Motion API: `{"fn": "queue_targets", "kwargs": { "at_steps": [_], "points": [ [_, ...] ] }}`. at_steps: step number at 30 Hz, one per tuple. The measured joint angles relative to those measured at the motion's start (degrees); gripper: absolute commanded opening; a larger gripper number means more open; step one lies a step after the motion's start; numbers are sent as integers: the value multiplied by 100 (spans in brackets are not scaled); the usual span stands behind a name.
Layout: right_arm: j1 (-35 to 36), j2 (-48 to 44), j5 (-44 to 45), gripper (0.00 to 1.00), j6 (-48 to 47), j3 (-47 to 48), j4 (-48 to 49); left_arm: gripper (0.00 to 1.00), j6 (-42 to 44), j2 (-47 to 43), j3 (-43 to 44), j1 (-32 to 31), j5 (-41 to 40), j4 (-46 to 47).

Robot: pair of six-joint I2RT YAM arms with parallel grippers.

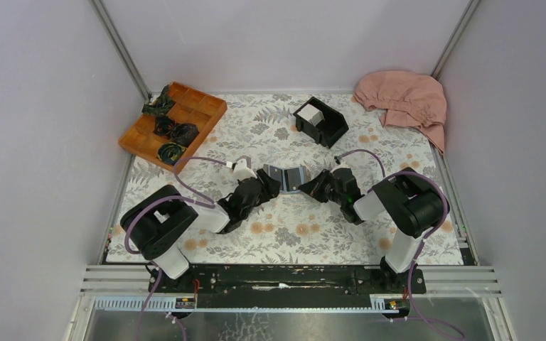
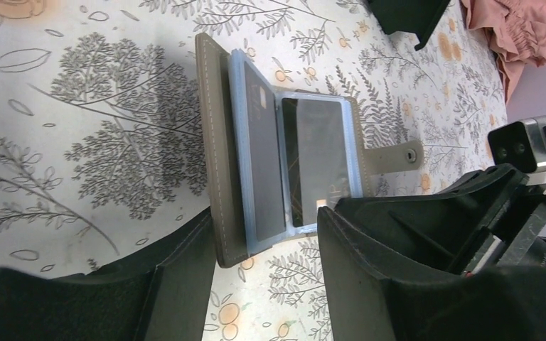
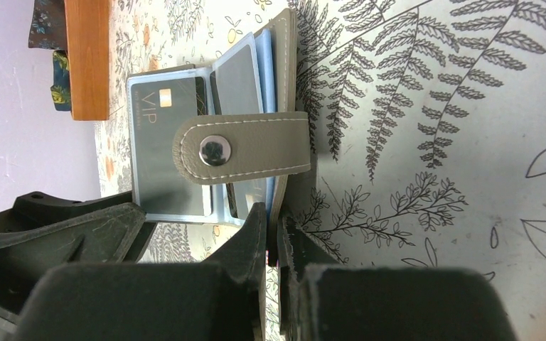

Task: Put the credit cards into the card holder
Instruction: Close the card holder at the center of the board.

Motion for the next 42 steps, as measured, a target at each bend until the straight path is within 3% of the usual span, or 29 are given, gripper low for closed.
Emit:
{"fn": "queue_targets", "kwargs": {
  "at_steps": [32, 42],
  "points": [
    [208, 70, 79, 0, -33, 116, -35, 59, 186, 581, 822, -439, -17, 83],
    [629, 166, 341, 1, 157, 107, 168, 58, 151, 619, 844, -501, -31, 170]
  ]
}}
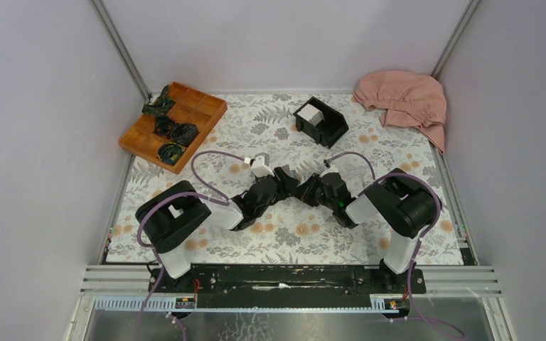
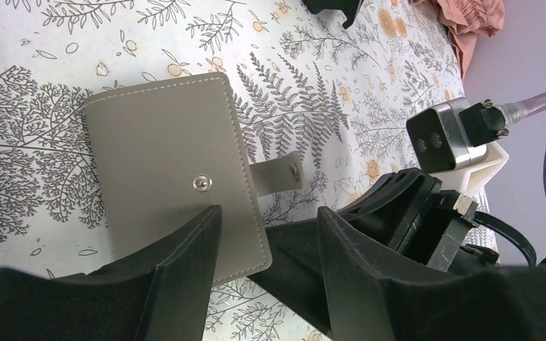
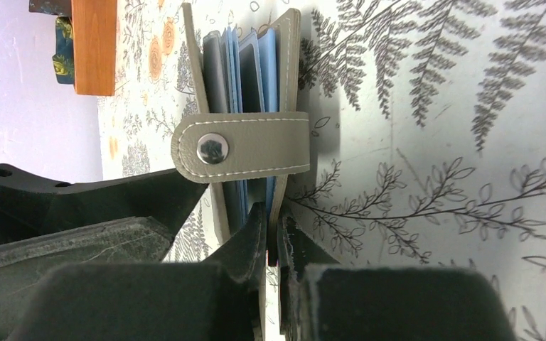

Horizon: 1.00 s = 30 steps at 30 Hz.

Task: Put the credit cards into the card holder
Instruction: Close the card holder at the center of the board.

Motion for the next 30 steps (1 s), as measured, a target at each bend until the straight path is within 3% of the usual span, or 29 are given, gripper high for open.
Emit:
{"fn": "queue_targets", "kwargs": {
  "at_steps": [9, 21, 30],
  "points": [
    [254, 24, 205, 4, 219, -79, 146, 57, -164, 11, -33, -26, -20, 26],
    [466, 339, 315, 4, 680, -199, 739, 56, -621, -372, -874, -232, -387, 431],
    [485, 417, 356, 4, 859, -273, 951, 56, -769, -529, -999, -387, -627, 275]
  ]
}}
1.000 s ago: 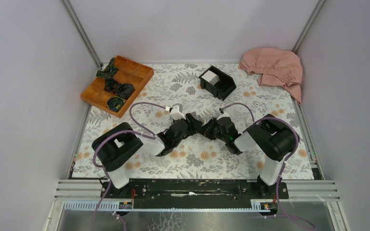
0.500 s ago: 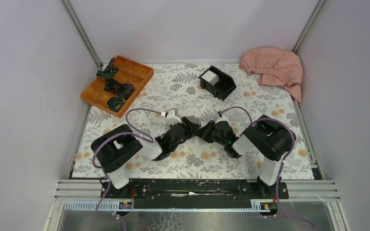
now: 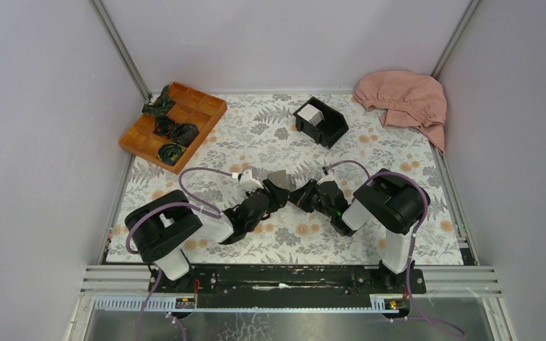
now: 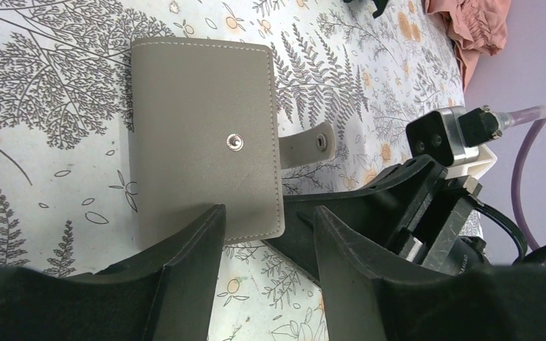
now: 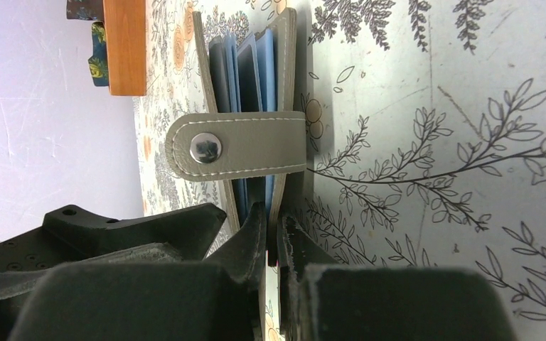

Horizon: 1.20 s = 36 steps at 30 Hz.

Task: Put the credit cards into the card holder
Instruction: Close the card holder at the center of the board.

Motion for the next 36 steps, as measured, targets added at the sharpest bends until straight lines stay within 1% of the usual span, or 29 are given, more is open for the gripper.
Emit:
{"fn": "queue_targets", "kwargs": {
  "at_steps": [5, 8, 9, 14, 17, 19, 25, 36],
  "points": [
    [2, 46, 4, 4, 46, -28, 114, 56, 4, 42, 116, 0, -116, -212],
    [13, 48, 39, 7, 59, -37, 125, 56, 17, 105, 223, 0, -168, -308],
    [15, 48, 44, 10, 66, -37, 125, 56, 20, 125, 251, 0, -184, -323],
    [22, 55, 92, 29, 101, -68, 184, 56, 26, 258, 411, 0, -271, -404],
    [22, 57, 87, 36, 116, -105, 295, 56, 24, 308, 466, 0, -315, -400],
    [28, 33, 87, 39, 118, -151, 352, 56, 24, 341, 518, 7, -361, -402],
    [35, -249, 96, 42, 42, -332, 229, 55, 24, 391, 557, 7, -396, -402],
    [55, -715, 162, 43, -48, -629, -79, 53, 20, 455, 557, 4, -321, -516]
  ]
}}
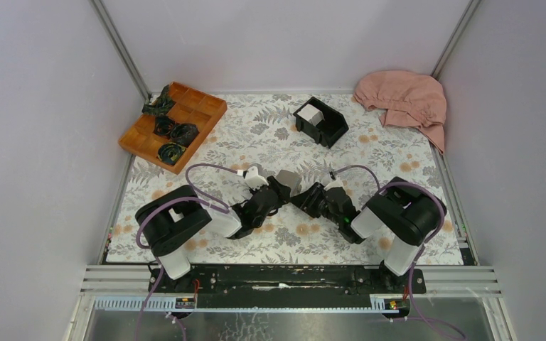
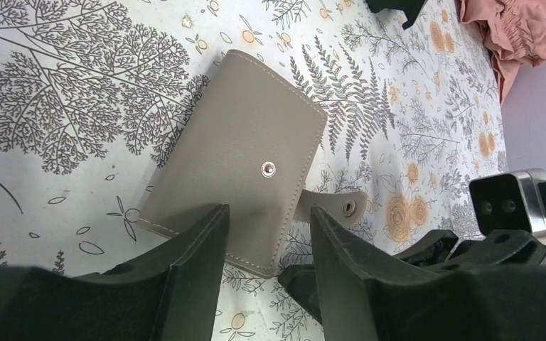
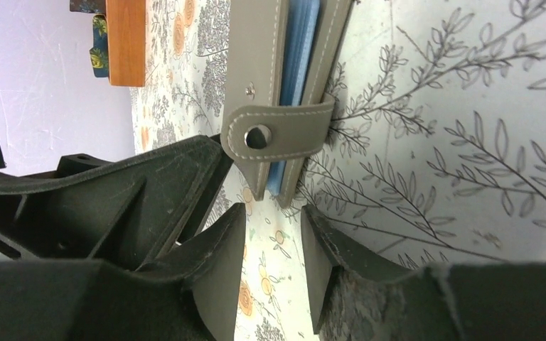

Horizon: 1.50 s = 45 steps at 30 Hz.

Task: Put the credit cards into the card holder
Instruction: Close the card holder at the center of the board.

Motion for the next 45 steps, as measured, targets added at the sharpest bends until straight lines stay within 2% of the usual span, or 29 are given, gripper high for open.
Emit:
{"fn": "queue_targets", "kwargs": {
  "at_steps": [14, 21, 28, 34, 45],
  "points": [
    [33, -1209, 599, 42, 101, -776, -640, 51, 0, 0, -2, 0, 46, -15],
    [-17, -1543, 1038, 46, 385, -787, -1095, 49, -4, 0, -24, 0, 55, -11],
    [-411, -1143, 970, 49, 846, -579, -879, 42, -26, 0, -50, 0, 87, -22],
    [-542, -505, 765, 50, 1167, -260, -404, 30, -66, 0, -96, 0, 94, -33],
    [-549, -9, 544, 50, 1355, -15, -9, 25, -92, 24, -114, 0, 98, -63]
  ]
}}
